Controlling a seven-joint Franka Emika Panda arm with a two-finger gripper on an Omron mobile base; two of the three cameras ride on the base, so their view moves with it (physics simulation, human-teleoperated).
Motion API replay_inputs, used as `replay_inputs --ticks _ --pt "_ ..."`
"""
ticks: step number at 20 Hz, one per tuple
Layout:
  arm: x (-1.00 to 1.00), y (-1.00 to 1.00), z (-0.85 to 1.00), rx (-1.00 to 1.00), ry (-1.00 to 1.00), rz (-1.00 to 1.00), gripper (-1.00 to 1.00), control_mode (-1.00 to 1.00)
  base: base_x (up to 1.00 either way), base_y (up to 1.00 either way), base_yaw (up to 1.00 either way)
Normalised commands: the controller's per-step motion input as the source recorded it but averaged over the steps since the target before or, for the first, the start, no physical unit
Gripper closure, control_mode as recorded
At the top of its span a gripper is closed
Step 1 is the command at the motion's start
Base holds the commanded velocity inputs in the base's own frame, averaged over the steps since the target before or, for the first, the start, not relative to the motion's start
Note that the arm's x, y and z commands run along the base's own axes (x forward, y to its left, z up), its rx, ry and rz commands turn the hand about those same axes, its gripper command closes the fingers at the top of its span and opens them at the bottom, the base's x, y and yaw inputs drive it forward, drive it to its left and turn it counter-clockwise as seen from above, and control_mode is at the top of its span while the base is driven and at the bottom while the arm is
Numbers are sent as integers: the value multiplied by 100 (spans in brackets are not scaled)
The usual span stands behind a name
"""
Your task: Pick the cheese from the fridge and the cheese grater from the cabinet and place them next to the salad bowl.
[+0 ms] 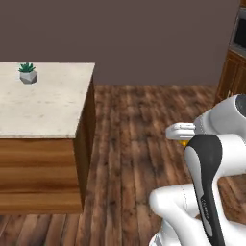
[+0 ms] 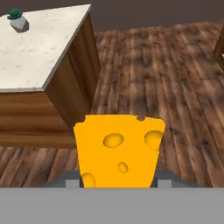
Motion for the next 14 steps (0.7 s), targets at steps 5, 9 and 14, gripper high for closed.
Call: replay_inputs --ticks 5,9,14 --pt "0 0 0 0 0 0 100 100 6 0 63" --pt "0 0 0 0 0 0 100 100 7 0 62" --pt "0 0 0 0 0 0 100 100 12 0 60"
